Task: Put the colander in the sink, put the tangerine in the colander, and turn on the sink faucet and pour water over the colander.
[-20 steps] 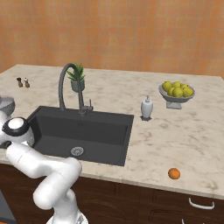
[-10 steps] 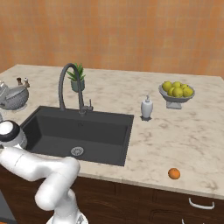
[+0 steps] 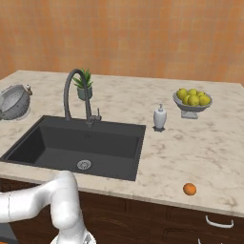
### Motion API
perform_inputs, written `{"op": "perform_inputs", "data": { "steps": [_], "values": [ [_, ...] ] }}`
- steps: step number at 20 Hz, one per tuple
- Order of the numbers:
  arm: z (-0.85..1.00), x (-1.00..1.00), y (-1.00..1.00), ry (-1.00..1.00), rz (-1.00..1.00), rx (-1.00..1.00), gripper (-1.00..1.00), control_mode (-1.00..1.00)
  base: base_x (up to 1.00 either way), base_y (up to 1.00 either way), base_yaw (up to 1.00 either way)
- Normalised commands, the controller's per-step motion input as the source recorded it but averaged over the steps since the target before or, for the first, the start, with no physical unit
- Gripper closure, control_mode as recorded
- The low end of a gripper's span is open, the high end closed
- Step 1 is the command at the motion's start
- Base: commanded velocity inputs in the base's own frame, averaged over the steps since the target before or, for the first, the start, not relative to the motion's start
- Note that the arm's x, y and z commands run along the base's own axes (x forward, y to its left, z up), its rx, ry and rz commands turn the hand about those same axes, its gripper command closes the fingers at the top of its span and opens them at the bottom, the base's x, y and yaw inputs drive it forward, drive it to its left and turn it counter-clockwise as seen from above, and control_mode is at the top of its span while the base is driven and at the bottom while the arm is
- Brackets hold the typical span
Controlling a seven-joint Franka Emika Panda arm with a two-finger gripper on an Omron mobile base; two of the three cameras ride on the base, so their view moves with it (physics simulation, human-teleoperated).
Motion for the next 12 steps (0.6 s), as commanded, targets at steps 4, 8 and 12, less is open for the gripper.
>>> {"op": "perform_inputs", "data": {
  "steps": [4,8,12],
  "values": [
    [0.00,-0.85,-0.83,0.03,-0.43,0.25,1.00,-1.00,0.00,0.00,0.00],
    [0.00,-0.42,-0.83,0.28,-0.40,0.17,1.00,-1.00,0.00,0.00,0.00],
    [-0.01,0.15,-0.03,0.26,0.00,0.03,1.00,-1.00,0.00,0.00,0.00]
  ]
}}
